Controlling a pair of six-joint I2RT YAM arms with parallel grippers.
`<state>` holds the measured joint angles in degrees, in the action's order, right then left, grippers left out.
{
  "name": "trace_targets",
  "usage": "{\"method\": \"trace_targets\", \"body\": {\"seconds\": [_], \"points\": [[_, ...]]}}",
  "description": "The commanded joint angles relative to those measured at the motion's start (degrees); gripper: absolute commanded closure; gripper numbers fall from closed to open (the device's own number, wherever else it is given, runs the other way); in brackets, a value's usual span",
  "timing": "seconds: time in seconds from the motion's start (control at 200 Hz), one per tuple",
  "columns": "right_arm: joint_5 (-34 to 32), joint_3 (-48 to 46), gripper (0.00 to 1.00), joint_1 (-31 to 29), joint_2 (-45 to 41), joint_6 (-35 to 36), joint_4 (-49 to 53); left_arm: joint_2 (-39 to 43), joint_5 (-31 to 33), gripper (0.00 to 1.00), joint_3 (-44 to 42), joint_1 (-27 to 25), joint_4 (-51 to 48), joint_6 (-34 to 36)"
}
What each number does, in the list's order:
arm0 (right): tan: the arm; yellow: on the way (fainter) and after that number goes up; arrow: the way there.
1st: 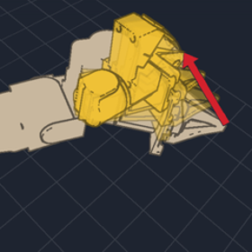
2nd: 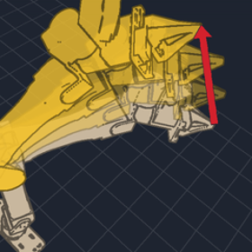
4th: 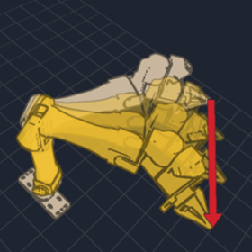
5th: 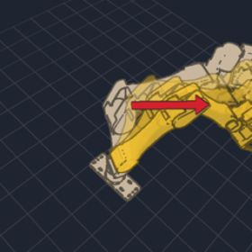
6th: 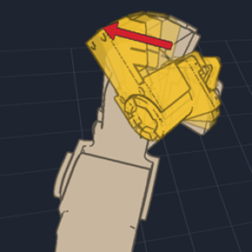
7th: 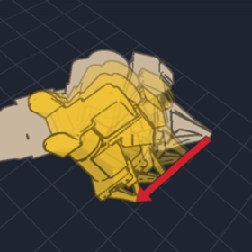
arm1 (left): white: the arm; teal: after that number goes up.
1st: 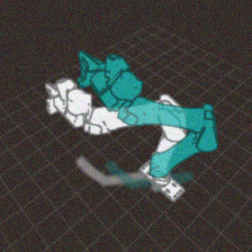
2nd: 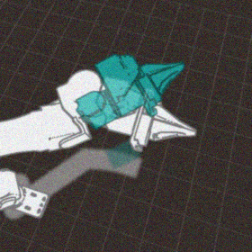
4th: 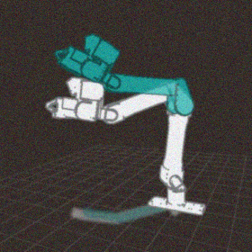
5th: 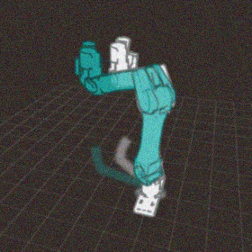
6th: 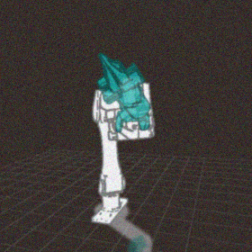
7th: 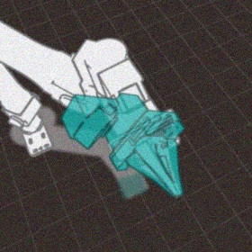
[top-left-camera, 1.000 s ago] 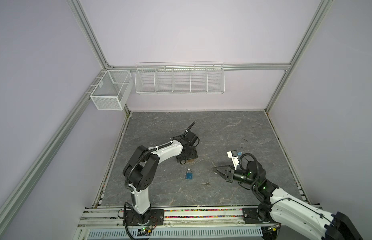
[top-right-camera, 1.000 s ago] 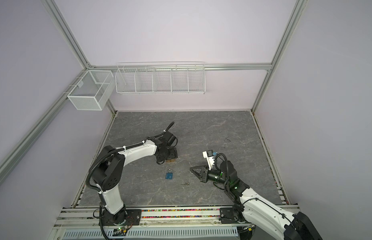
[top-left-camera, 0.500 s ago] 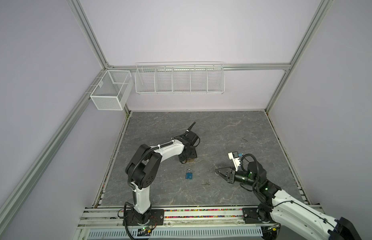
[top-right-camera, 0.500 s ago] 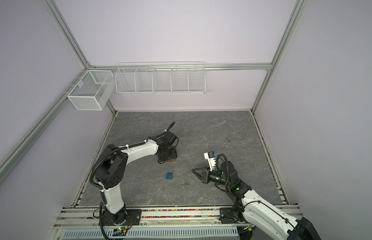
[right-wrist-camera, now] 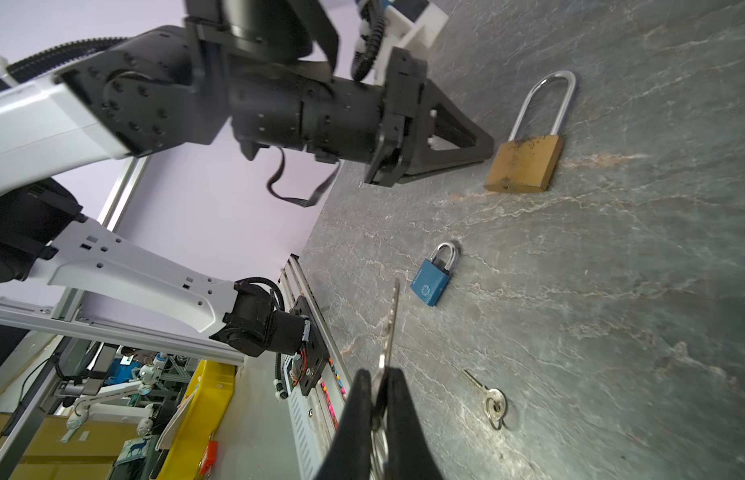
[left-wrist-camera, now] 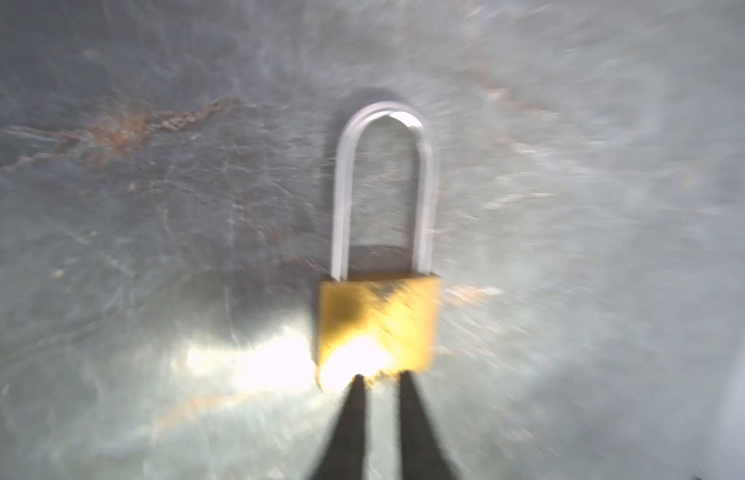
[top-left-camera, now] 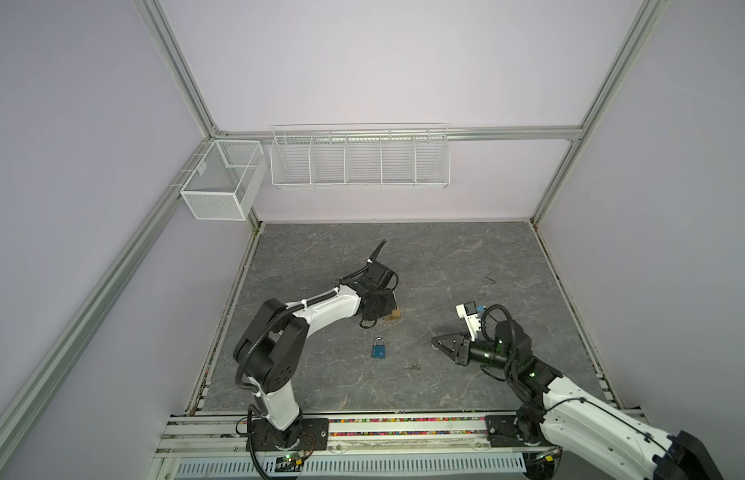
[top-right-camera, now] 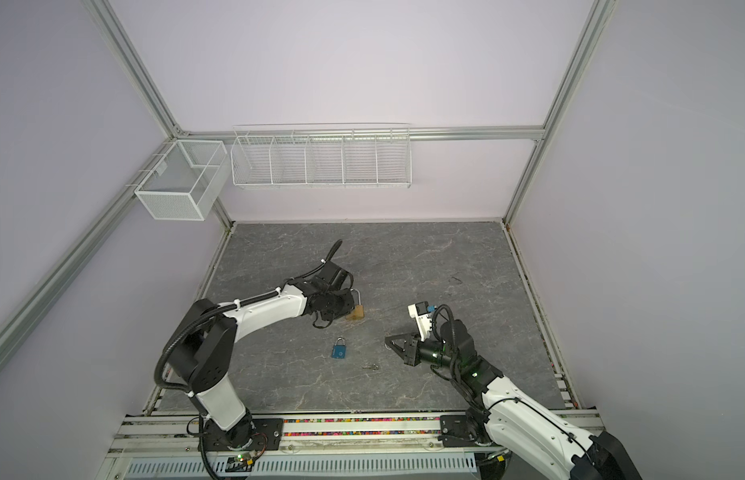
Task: Unlock with the key
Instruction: 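Lower the left gripper onto the brass padlock body and close on it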
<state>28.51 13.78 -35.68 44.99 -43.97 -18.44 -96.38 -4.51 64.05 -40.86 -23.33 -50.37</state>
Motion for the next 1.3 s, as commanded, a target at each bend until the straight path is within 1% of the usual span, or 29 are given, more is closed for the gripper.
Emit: {"method": "trace_targets", "body": {"seconds": [0.0,0.06,0.12,0.16,0.21,0.245,0.32,0.415,0.46,0.675,0.845,1.03,1.14,1.295], "points": [[1.8,3.0,0.94,0.7,1.2,3.0,-1.1,7.8,0.9,1.00,-0.5,-0.9,6.1,-3.9],[1.7,3.8,0.94,0.9,1.9,3.6,-0.5,8.3,1.4,1.00,-0.4,-0.8,5.2,-3.4],[2.5,4.0,0.94,1.3,2.5,3.8,-0.6,7.2,2.4,1.00,0.0,-0.9,3.2,-1.5],[2.4,4.1,0.94,1.2,2.4,3.6,-0.5,5.9,3.1,0.85,0.9,-0.9,0.3,0.0],[2.6,4.1,0.94,1.4,2.0,3.5,0.0,4.0,2.6,0.68,2.0,-1.0,-2.9,2.1],[2.8,3.9,0.94,1.4,1.3,3.5,0.4,2.6,1.9,0.59,2.9,-1.1,-5.0,3.7],[2.7,3.5,0.94,1.4,-0.9,4.1,1.6,-0.1,2.4,0.47,4.3,-2.3,-7.9,6.4],[1.1,3.6,0.94,1.5,-4.1,5.8,5.9,-3.5,5.0,0.38,6.2,-3.6,-10.3,8.3],[0.8,3.8,0.94,1.6,-5.3,6.6,7.9,-4.8,5.6,0.36,6.5,-3.9,-9.8,8.8],[1.4,3.8,0.94,1.8,-9.7,9.6,13.1,-12.4,6.9,0.35,10.4,-4.7,-10.7,10.5],[-0.8,3.8,0.94,1.9,-14.7,11.9,17.0,-14.8,6.7,0.32,11.5,-4.9,-9.3,10.8],[0.4,3.9,0.94,1.9,-16.2,12.3,17.5,-17.6,7.8,0.32,14.7,-4.8,-12.2,11.1],[0.2,4.1,0.94,2.0,-16.8,12.3,18.4,-17.6,9.8,0.31,16.2,-5.1,-16.1,10.3],[0.4,3.4,0.94,2.0,-17.0,12.0,18.1,-14.0,10.1,0.29,13.6,-5.3,-14.3,6.9]]}}
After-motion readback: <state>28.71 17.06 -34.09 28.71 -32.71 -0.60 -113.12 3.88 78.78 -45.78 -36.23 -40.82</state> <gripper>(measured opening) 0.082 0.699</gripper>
